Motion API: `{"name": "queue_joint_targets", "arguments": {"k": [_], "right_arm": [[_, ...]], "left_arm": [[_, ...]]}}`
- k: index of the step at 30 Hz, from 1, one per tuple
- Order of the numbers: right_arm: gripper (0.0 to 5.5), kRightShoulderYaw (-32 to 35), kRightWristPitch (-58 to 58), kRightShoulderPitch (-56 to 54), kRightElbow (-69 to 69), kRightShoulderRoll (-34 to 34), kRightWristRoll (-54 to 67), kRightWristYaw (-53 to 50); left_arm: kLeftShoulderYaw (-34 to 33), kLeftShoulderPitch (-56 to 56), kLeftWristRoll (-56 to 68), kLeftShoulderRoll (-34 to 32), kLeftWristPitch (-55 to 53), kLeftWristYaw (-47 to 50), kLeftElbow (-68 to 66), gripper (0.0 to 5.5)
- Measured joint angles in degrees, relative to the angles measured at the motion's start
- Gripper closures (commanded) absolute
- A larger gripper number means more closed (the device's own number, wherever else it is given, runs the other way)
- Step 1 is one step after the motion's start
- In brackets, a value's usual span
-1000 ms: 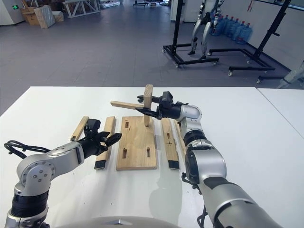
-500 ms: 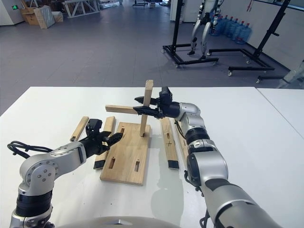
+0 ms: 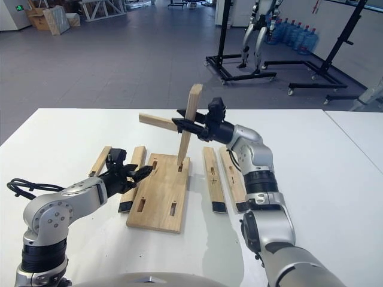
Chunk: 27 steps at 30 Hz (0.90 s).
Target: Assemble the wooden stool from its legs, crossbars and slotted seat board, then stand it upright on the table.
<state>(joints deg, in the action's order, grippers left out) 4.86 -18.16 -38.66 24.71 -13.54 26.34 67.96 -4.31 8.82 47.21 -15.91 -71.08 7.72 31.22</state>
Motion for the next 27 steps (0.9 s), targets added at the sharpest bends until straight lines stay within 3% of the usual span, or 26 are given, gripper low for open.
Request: {"name": "queue_joint_targets", "arguments": {"k": [10, 27], "right_arm": [[3.45, 0.2, 4.9, -2.6, 8.6, 0.6, -0.4, 0.2], [3.45, -3.2, 12.1, -3.2, 11.0, 0.5, -3.6, 5.0]], "left_arm": [[0.0, 0.2, -1.6, 1.0, -0.7, -1.2, 0.0, 2.37], [0.0, 0.2, -4.1, 2.2, -2.0, -2.9, 0.5, 2.37]]}}
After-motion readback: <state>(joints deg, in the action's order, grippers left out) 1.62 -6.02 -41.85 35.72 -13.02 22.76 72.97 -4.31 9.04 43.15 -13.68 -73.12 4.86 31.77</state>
